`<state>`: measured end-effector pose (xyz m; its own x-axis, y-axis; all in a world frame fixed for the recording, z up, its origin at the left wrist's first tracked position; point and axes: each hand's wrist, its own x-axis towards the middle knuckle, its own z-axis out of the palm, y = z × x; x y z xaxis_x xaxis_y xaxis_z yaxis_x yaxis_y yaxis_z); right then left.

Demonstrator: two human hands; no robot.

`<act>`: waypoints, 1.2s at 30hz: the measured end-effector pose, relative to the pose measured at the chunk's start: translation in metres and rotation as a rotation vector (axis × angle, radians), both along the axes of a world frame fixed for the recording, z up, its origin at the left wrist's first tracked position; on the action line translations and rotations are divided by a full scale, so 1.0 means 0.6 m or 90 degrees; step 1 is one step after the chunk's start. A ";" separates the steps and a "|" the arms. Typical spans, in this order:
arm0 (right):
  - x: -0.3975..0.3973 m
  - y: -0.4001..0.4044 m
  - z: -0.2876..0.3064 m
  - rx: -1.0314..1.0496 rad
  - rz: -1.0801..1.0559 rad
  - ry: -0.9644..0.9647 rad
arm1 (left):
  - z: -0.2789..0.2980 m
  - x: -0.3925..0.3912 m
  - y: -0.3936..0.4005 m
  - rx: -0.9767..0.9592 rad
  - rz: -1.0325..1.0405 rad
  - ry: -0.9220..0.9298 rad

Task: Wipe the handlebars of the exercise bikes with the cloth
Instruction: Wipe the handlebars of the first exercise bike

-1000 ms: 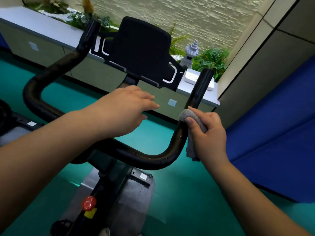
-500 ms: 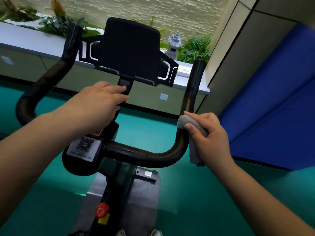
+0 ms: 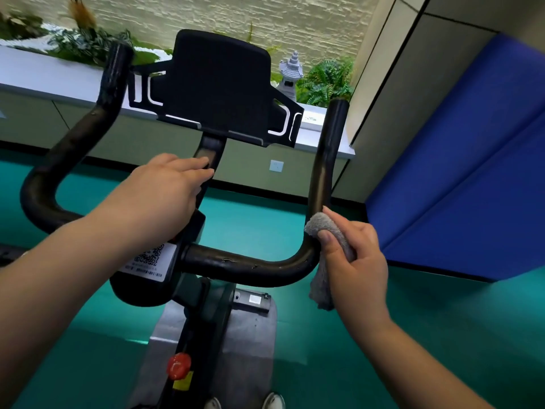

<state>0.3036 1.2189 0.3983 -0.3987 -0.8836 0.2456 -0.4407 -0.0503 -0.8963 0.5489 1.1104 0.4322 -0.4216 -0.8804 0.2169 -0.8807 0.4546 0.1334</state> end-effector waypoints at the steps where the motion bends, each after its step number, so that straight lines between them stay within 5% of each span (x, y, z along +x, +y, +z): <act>1: 0.002 -0.002 -0.003 0.004 -0.025 -0.029 | -0.002 -0.001 0.002 -0.005 0.004 0.009; 15: 0.025 -0.037 -0.035 0.081 -0.142 -0.518 | -0.009 -0.015 0.016 -0.021 0.034 0.034; 36: 0.040 -0.030 -0.045 0.301 -0.061 -0.820 | -0.002 -0.019 0.025 -0.014 0.091 0.048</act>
<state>0.3276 1.2008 0.3713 -0.1768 -0.7356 -0.6540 0.7225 0.3543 -0.5938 0.5375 1.1253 0.4308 -0.2746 -0.9249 0.2630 -0.9244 0.3292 0.1926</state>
